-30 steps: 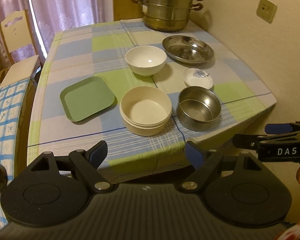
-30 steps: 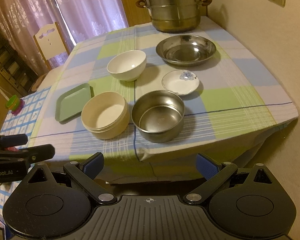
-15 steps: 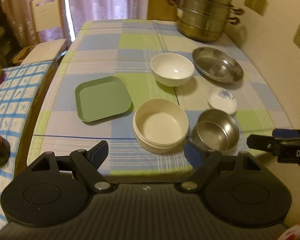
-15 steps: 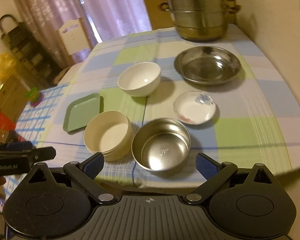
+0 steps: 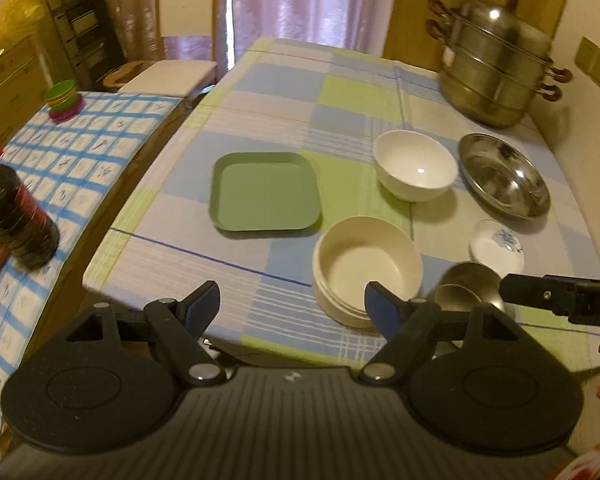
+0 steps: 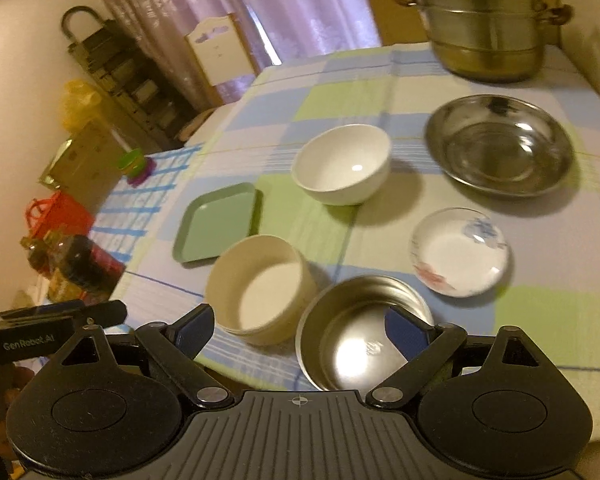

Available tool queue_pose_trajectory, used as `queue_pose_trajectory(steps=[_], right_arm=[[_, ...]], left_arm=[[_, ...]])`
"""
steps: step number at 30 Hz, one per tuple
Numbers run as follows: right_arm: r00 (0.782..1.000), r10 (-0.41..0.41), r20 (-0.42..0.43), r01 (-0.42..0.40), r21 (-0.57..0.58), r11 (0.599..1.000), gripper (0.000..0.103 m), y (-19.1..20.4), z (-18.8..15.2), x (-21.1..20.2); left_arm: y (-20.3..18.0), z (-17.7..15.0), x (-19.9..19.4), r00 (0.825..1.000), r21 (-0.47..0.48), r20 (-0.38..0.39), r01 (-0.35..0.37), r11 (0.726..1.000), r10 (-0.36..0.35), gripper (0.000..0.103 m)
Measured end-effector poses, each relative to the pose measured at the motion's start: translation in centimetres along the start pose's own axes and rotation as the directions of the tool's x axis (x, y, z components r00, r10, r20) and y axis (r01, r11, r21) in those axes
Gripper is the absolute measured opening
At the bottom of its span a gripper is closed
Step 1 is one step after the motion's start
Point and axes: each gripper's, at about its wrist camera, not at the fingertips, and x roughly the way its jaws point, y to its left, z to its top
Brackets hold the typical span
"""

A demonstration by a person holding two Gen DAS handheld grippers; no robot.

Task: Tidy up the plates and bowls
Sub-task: 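Move both grippers forward toward the green square plate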

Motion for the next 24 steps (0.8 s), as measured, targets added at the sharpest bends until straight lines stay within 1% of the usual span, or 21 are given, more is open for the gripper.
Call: queue_pose_trajectory(steps=[2,8,11,13,14,15,16,20,22,23,24], right_arm=[[1.0,0.029,0.008,-0.029,0.01,1.0,0.093,0.2,0.3,0.6],[0.998,0.046,0.034,-0.046,-0.001,0.999,0.092,1.3,1.7,2.8],[0.999,0.001,0.037,-0.001,-0.009,1.0,0.089,2.3,2.8,4.3],[1.0,-0.02,0.015,0.02,0.0,1.0,0.087,2.9,3.6,5.6],[1.0,-0.018,0.008,0.018,0.007,1.0,0.084,3.1,4.0,6.4],[1.0,-0.018,0.004,0.018,0.015,1.0,0.076,3.4,4.3,7.2],[1.0,-0.019,-0.003,0.019,0.02,1.0,0.07,3.7,4.7,8.1],[1.0,-0.022,-0.009,0.022,0.018,1.0,0.063,5.4,6.1,12.0],[0.999,-0.033,-0.022,0.034,0.014,0.999,0.059,6.0,6.5,13.8],[0.999,-0.035,-0.03,0.036,0.013,0.999,0.057,6.3,6.8,14.7],[0.998,-0.039,-0.039,0.04,0.013,0.999,0.052,6.6,7.1,15.6]], left_arm=[[0.4,0.3,0.4,1.0,-0.007,-0.006,-0.011,1.0,0.011,0.078],[2.4,2.3,2.9,1.0,0.005,-0.02,-0.017,1.0,0.017,0.078],[3.6,4.1,5.1,0.999,0.016,-0.033,-0.004,1.0,0.005,0.077],[4.4,5.2,6.4,0.999,0.032,-0.035,0.009,0.999,-0.008,0.076],[4.8,5.8,7.2,0.999,0.04,-0.035,0.016,0.999,-0.015,0.076],[5.2,6.3,8.0,0.999,0.047,-0.041,0.024,0.999,-0.022,0.075],[5.7,6.7,8.8,0.998,0.051,-0.047,0.033,0.998,-0.031,0.073],[7.1,8.3,11.9,0.995,0.066,-0.072,0.076,0.995,-0.071,0.07],[7.6,8.8,13.3,0.994,0.075,-0.082,0.081,0.994,-0.075,0.06],[7.9,9.0,13.9,0.993,0.079,-0.089,0.084,0.993,-0.077,0.059],[8.3,9.2,14.7,0.992,0.081,-0.101,0.087,0.993,-0.079,0.058]])
